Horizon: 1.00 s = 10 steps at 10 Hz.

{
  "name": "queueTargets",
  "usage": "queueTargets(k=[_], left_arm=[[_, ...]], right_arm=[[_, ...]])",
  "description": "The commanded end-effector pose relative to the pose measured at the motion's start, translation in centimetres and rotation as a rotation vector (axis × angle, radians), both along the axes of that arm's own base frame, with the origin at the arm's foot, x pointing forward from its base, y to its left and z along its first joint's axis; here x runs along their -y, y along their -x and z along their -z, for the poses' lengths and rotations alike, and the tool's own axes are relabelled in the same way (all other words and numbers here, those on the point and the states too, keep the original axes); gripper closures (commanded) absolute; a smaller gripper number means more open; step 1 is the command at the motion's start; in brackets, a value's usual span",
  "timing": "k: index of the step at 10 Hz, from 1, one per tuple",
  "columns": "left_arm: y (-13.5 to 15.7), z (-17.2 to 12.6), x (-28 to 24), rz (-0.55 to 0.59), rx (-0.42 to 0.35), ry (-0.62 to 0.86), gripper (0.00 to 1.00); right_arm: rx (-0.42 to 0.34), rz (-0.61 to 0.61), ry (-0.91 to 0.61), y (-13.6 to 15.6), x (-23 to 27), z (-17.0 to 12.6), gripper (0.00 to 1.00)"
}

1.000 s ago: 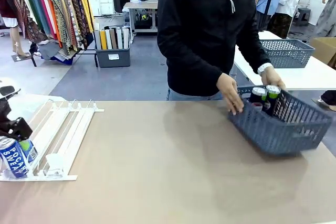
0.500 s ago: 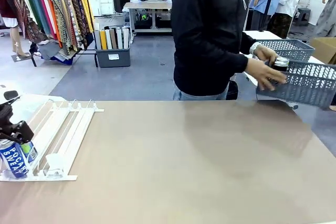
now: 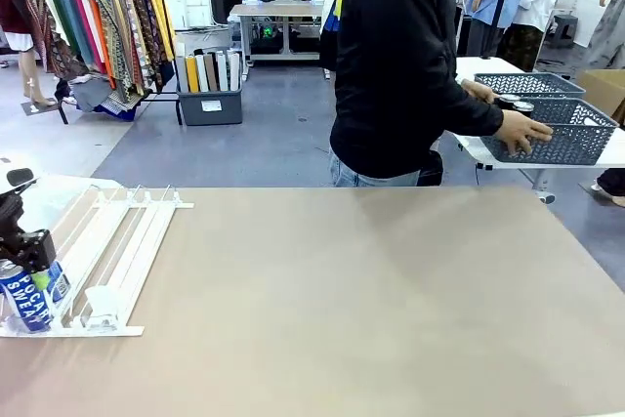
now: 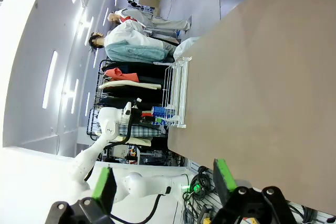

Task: Retrieve and store the cans from the dispenser.
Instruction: Pick up one can from the Automatic Can Dispenser and place it in the middle of the table.

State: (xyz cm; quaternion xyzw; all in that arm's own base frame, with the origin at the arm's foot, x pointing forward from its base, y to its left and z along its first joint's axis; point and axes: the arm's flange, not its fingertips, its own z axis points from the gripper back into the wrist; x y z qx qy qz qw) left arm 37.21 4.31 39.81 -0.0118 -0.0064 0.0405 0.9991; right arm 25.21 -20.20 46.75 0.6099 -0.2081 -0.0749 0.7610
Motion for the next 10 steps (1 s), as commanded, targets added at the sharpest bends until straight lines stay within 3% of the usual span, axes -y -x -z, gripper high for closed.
queueTargets(k=[1,6,7,10], left_arm=[[4.9,2.8,0.4,-0.034,0.008,-0.038,1.00],[5.5,0.8,-0.4,-0.066,0.035,-0.018,1.00],[6.3,-1.7,-0.9,-0.079,0.074,-0.009,1.00],[10.4,-13.0,-1.7,-0.001,0.204,0.093,1.00]], right_arm=[[0.016,0.001,-0.010,-0.1,0.1,-0.2,0.00],[0.016,0.001,-0.010,-0.1,0.1,-0.2,0.00],[0.016,0.001,-0.010,-0.1,0.1,-0.2,0.00],[0.016,0.001,-0.010,-0.1,0.1,-0.2,0.00]])
